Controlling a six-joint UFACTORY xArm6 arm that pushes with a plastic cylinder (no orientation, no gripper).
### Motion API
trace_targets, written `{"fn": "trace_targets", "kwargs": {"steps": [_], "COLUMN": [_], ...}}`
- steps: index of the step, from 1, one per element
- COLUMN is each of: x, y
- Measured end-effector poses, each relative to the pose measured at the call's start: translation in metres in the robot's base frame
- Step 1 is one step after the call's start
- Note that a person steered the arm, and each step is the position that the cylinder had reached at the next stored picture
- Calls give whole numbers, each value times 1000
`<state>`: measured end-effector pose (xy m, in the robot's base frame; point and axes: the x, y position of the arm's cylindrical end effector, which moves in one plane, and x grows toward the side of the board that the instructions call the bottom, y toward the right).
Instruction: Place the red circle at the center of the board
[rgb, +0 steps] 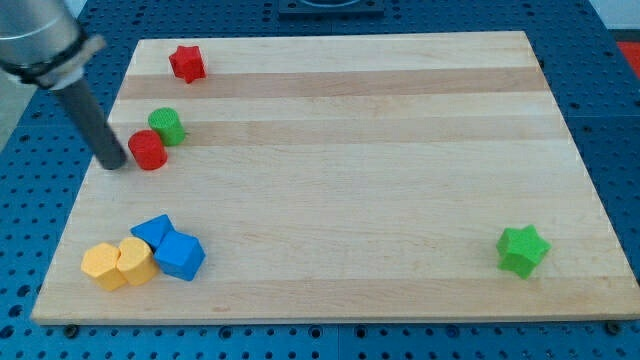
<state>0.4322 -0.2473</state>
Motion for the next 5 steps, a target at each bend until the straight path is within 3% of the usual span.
{"fn": "trace_targets", "kwargs": {"steps": [2,3,5], "x": [-9,-13,12], "y": [144,167,113]}}
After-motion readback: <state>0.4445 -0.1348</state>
